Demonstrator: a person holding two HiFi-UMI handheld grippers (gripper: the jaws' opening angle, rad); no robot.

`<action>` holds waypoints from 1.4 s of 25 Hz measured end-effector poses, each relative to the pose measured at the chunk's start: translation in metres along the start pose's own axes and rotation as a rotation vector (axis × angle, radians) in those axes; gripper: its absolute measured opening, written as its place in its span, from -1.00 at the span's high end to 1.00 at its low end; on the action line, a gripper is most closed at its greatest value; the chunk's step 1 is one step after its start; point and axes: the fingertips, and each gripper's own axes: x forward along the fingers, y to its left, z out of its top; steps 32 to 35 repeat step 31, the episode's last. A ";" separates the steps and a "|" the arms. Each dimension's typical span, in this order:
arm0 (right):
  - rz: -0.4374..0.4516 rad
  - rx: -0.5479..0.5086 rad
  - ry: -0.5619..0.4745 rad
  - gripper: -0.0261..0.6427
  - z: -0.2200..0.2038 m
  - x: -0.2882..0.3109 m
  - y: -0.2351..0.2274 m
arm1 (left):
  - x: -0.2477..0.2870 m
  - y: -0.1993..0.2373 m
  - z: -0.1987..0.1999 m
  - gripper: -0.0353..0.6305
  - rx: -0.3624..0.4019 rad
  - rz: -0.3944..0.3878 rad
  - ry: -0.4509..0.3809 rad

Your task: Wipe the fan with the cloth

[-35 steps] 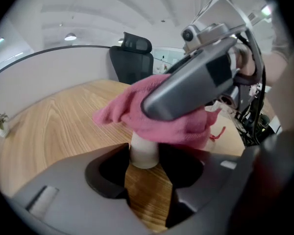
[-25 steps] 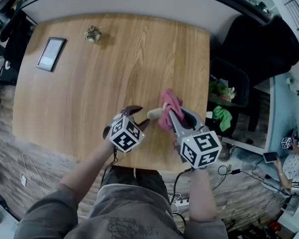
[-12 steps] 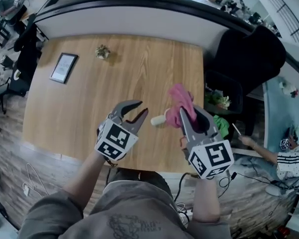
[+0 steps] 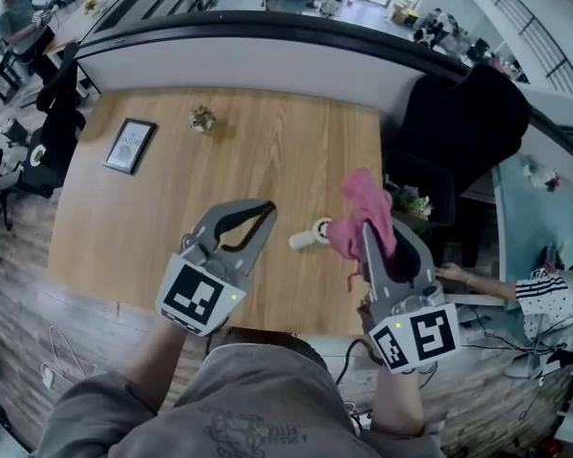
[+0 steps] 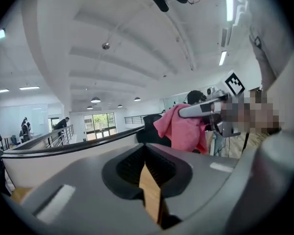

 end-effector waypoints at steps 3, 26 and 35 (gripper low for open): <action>-0.006 -0.004 -0.028 0.69 0.011 -0.014 0.007 | -0.012 -0.002 0.011 0.89 -0.030 0.006 -0.017; 0.053 0.053 0.033 0.70 -0.011 -0.041 0.047 | -0.043 -0.024 0.020 0.89 -0.060 -0.039 -0.024; 0.014 0.068 0.004 0.70 -0.008 -0.043 0.043 | -0.044 -0.022 0.018 0.89 -0.074 -0.038 -0.021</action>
